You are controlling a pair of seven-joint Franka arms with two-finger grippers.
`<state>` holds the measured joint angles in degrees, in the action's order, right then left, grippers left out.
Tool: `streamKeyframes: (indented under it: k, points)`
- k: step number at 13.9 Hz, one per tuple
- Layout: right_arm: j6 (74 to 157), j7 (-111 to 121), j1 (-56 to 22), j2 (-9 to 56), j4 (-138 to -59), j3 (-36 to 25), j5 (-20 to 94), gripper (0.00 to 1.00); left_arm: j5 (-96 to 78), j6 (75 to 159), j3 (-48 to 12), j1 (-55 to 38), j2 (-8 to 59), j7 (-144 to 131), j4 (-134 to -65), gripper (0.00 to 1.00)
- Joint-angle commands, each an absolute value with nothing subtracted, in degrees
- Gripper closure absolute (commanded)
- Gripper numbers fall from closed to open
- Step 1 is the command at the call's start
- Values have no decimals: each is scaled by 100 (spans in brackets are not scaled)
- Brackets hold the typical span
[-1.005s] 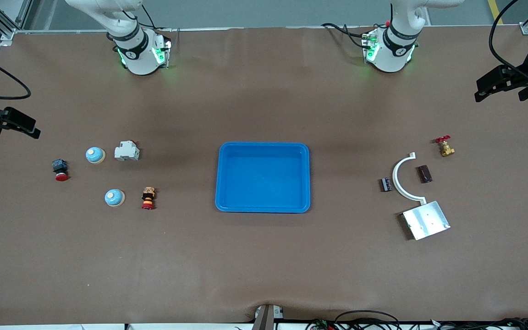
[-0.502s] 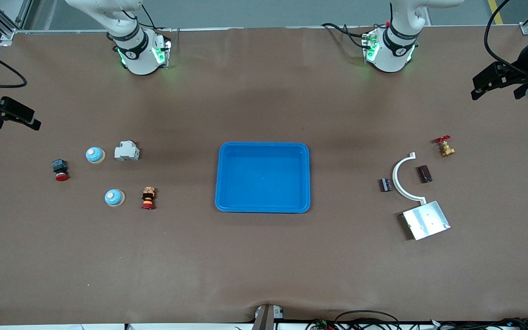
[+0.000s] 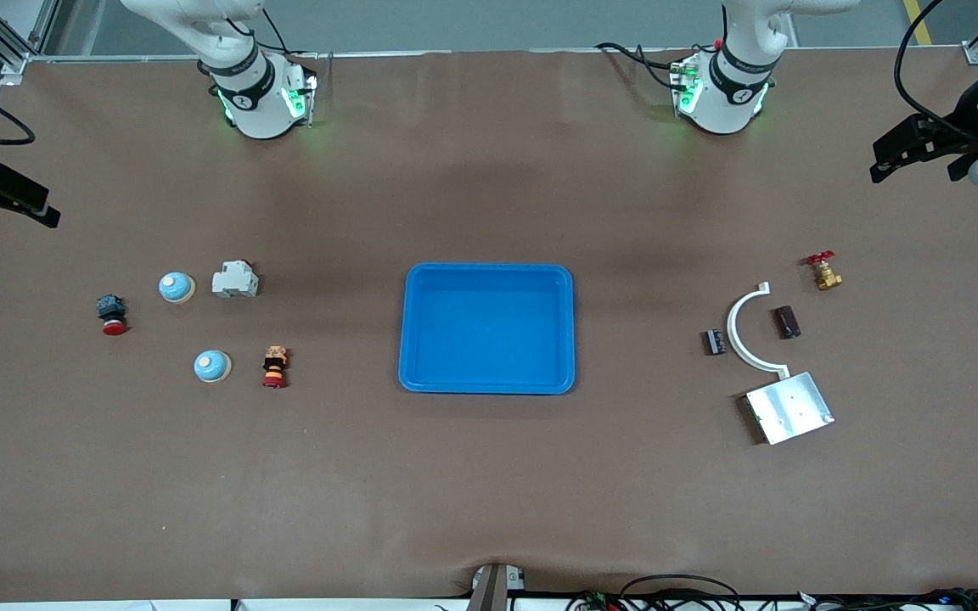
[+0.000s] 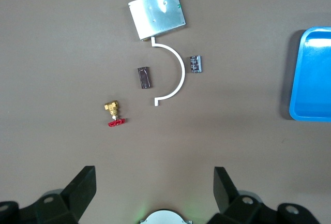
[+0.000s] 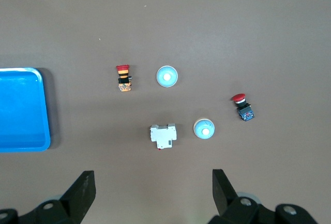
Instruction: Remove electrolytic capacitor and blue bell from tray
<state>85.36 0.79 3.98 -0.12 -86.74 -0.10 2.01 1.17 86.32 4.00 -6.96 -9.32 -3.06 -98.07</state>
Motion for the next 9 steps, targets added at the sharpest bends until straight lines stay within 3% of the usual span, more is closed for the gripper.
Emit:
streamKeyframes:
  k: [1,9]
  points:
    - [8455,185,475,-53,-8622,44,123,0,44,8552,387,-659,-984,-237,-9826,0]
    - [8613,105,483,-53,-8622,35,88,0,44,8552,387,-659,-984,-246,-9826,0]
